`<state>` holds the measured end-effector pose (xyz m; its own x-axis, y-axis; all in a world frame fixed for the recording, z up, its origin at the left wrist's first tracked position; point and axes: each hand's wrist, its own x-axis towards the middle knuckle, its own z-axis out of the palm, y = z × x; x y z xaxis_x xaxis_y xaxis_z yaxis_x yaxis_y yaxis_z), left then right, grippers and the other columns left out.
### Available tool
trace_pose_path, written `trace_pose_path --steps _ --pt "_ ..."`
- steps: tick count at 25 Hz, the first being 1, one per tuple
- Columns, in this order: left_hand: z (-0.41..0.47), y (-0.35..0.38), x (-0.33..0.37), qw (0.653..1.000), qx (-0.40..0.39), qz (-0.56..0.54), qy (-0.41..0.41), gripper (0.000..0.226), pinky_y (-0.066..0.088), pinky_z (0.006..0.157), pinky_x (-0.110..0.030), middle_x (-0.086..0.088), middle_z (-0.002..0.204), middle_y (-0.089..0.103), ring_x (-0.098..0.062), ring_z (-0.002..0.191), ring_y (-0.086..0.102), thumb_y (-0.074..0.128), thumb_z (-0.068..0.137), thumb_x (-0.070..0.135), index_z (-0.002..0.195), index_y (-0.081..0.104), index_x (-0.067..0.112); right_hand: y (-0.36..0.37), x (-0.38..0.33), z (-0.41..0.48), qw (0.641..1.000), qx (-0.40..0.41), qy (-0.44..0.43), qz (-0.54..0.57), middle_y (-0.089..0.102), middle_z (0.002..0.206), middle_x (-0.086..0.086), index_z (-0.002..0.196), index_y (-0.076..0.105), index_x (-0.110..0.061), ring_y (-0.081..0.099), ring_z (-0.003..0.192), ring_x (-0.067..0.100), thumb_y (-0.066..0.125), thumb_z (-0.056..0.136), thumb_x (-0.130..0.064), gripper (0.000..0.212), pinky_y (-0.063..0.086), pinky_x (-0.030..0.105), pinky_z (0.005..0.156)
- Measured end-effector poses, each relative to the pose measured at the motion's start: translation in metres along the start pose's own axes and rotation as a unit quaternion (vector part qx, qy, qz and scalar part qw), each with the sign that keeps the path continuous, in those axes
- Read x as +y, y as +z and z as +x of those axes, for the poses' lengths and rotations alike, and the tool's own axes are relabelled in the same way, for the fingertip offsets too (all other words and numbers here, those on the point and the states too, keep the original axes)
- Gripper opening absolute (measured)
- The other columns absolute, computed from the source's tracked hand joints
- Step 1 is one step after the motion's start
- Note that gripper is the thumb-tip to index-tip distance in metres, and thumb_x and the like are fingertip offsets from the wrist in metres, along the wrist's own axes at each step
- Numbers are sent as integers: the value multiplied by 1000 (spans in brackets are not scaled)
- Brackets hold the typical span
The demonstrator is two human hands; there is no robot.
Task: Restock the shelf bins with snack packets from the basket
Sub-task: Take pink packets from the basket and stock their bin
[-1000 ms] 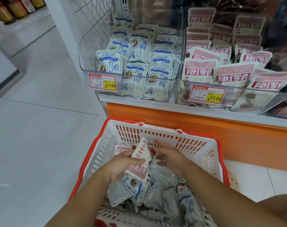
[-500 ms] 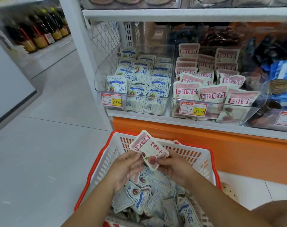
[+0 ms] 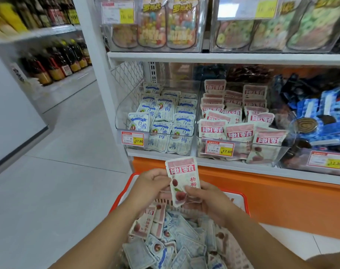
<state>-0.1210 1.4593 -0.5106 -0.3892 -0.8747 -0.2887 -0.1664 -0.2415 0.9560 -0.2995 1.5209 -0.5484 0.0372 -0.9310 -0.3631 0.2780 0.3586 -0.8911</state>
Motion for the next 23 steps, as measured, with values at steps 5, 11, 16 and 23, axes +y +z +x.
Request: trace_pose_path --steps 5,11,16,23 --pt "7 7 57 997 -22 24 77 17 59 69 -25 -4 98 76 -17 86 74 59 94 6 105 71 11 -5 -68 -7 988 36 -67 -133 75 105 3 109 70 -15 72 97 23 67 89 -14 21 56 35 86" --pt "43 31 99 951 35 206 229 44 47 100 -25 15 123 64 4 110 59 64 92 31 135 55 27 -43 -173 -1 973 141 -147 -109 75 101 9 108 71 -8 70 93 28 65 92 -19 21 56 47 88" --pt "90 38 103 916 17 322 239 62 41 107 -27 11 144 49 1 125 49 56 93 46 149 33 31 -104 -222 57 910 323 -189 -177 74 101 3 96 72 -14 69 95 24 72 85 -24 14 52 45 94" --pt "126 38 117 928 -35 302 214 65 37 98 -15 20 141 48 13 116 45 58 91 48 149 28 41 -118 -253 146 929 296 -127 -181 66 109 8 111 64 -13 64 90 27 72 86 -21 28 56 33 55"
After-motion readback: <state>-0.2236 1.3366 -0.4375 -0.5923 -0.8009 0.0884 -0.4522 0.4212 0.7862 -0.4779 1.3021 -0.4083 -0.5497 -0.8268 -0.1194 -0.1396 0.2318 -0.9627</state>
